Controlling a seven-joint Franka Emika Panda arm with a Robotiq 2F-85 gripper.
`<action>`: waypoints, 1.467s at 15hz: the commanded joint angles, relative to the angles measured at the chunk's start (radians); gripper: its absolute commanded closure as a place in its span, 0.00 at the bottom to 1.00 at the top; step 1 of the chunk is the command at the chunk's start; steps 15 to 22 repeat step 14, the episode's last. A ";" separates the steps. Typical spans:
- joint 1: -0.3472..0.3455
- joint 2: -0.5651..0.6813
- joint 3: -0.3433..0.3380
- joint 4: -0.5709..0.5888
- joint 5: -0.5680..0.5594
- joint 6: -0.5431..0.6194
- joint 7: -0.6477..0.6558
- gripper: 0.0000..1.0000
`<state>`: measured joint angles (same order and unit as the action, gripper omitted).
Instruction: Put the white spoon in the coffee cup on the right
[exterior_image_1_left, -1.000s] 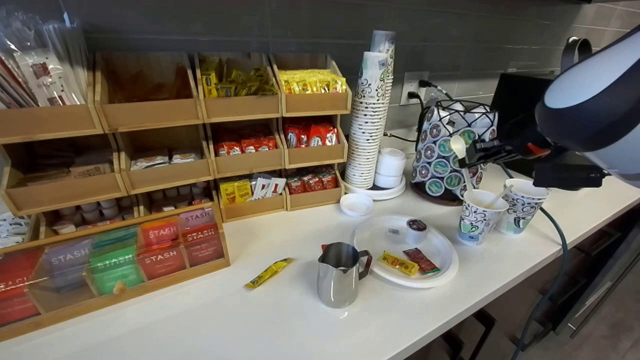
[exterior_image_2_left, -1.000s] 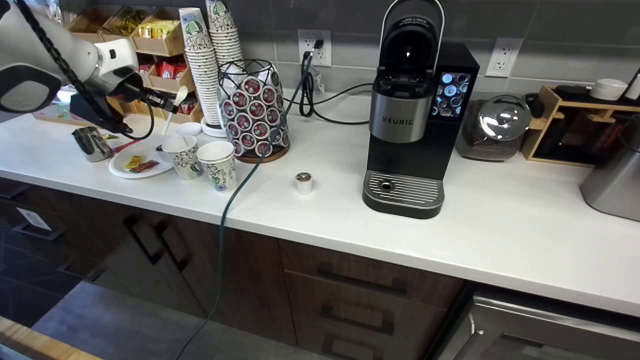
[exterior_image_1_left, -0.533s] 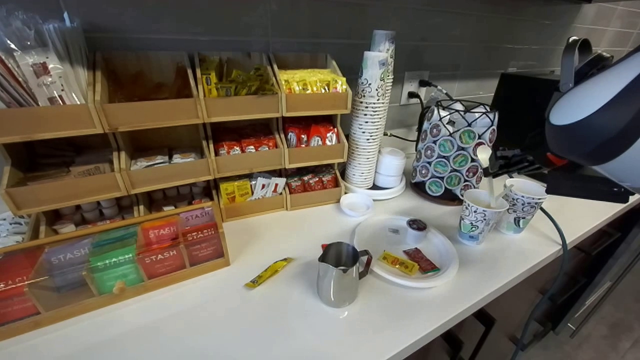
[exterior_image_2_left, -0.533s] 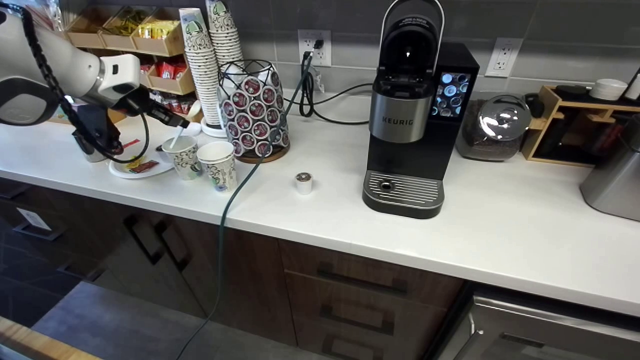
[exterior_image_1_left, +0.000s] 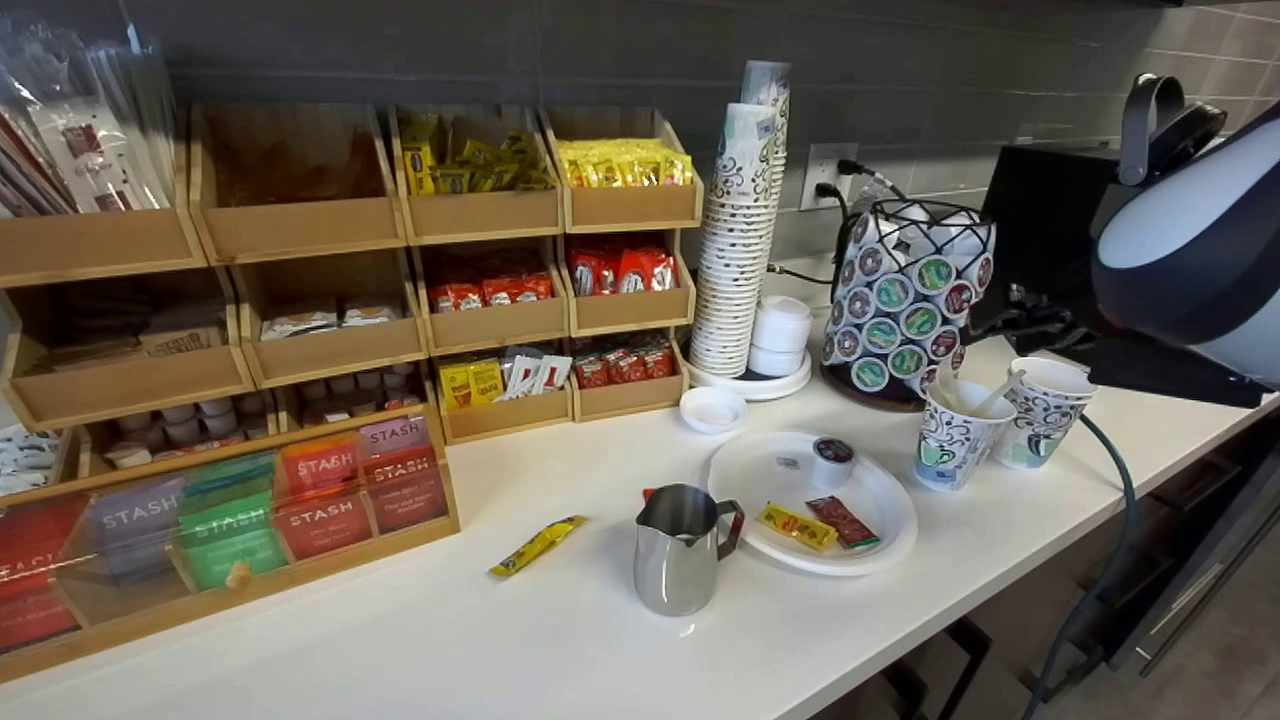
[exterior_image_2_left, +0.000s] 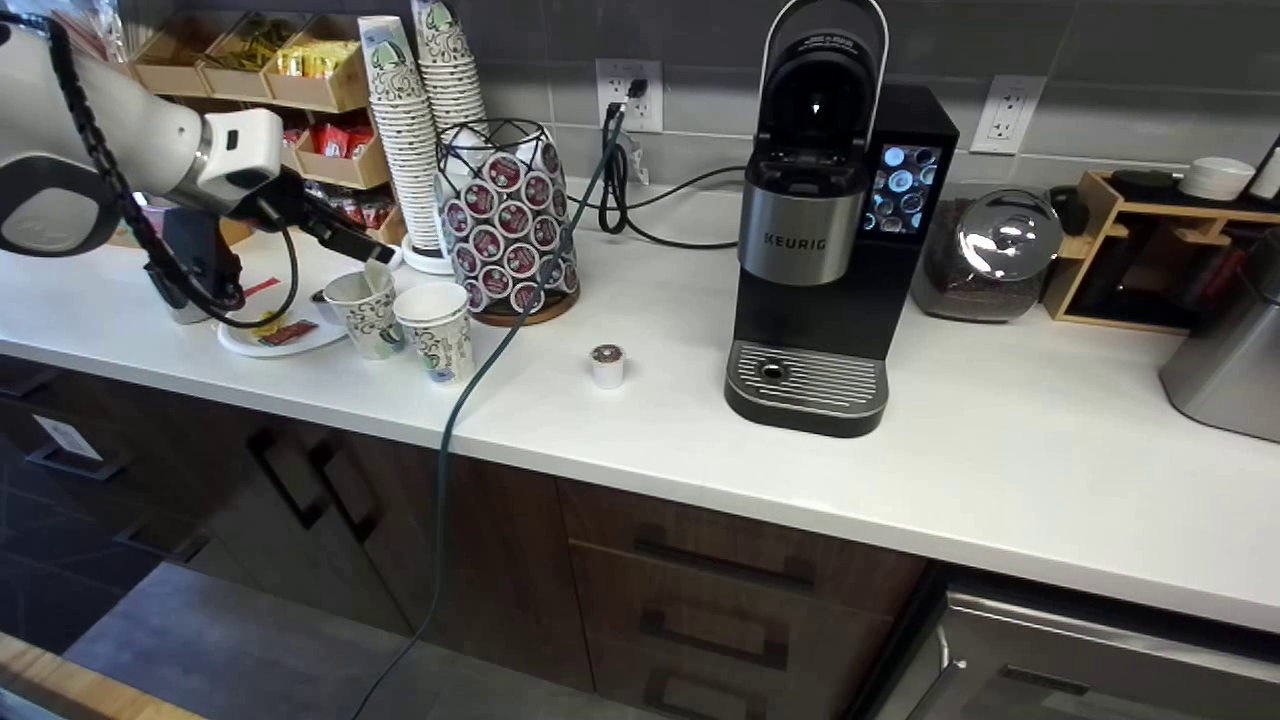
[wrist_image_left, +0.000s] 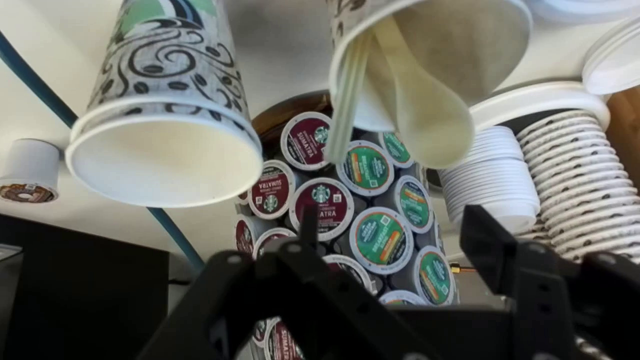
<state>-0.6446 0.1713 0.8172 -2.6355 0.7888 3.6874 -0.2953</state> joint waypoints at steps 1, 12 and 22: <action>0.270 -0.138 -0.266 -0.075 -0.103 -0.046 0.236 0.00; 0.330 -0.154 -0.226 -0.122 -0.502 0.121 0.284 0.00; 0.355 -0.173 -0.256 -0.121 -0.486 0.100 0.302 0.00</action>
